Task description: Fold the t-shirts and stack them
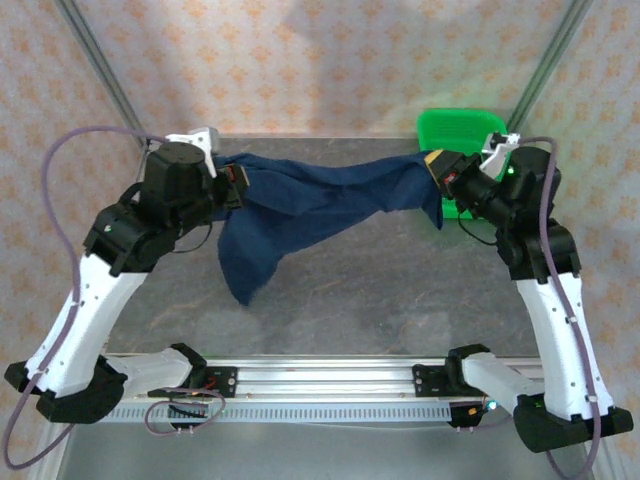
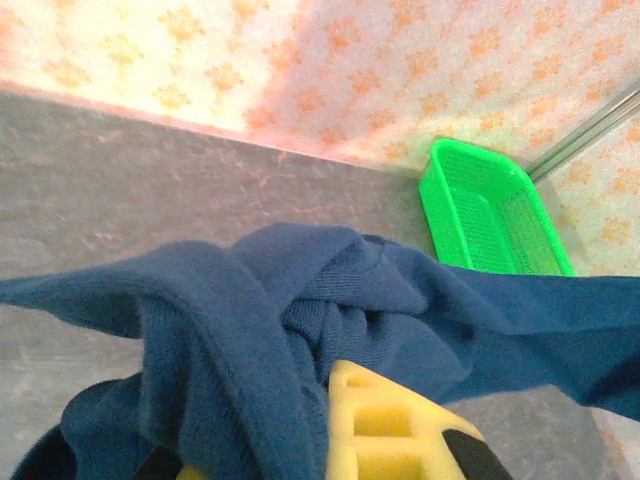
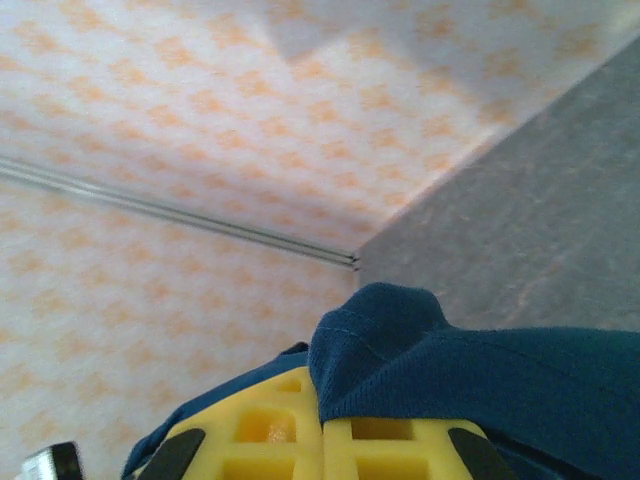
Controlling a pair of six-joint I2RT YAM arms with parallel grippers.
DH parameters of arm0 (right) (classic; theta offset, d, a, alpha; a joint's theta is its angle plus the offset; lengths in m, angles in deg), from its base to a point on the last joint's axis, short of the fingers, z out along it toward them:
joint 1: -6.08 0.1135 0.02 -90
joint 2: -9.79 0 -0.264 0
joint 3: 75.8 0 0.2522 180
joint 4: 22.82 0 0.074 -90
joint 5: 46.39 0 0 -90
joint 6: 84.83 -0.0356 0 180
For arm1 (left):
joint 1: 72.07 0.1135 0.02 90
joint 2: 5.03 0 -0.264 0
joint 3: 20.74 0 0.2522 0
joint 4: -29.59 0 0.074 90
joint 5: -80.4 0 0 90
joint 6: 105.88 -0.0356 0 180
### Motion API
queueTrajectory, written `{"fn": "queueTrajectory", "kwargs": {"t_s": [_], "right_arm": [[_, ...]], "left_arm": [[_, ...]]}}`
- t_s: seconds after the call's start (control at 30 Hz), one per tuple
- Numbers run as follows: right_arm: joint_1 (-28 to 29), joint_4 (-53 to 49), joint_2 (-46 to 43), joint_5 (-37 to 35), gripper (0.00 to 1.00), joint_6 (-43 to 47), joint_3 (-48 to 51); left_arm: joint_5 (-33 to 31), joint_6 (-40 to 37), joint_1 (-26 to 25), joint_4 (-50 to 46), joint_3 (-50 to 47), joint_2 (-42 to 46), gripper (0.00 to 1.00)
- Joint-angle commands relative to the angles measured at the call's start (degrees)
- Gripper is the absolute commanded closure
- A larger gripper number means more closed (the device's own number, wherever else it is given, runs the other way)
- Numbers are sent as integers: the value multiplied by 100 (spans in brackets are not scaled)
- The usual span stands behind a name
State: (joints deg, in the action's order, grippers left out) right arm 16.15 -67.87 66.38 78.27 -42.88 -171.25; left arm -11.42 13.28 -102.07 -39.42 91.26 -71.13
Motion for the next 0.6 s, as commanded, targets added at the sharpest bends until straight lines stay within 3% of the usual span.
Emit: {"fn": "queueTrajectory", "kwargs": {"t_s": [0.0, 0.3, 0.57], "right_arm": [[-3, 9, -218, 379, 100, -253, -364], [4, -248, -790, 488, 100, -766, -326], [4, -439, -963, 226, 100, -602, 180]], "left_arm": [[-523, -570, 9, -736, 423, 159, 100], [-692, -978, 15, -1321, 1626, 160, 100], [-897, -1404, 36, -857, 1003, 24, 100]]}}
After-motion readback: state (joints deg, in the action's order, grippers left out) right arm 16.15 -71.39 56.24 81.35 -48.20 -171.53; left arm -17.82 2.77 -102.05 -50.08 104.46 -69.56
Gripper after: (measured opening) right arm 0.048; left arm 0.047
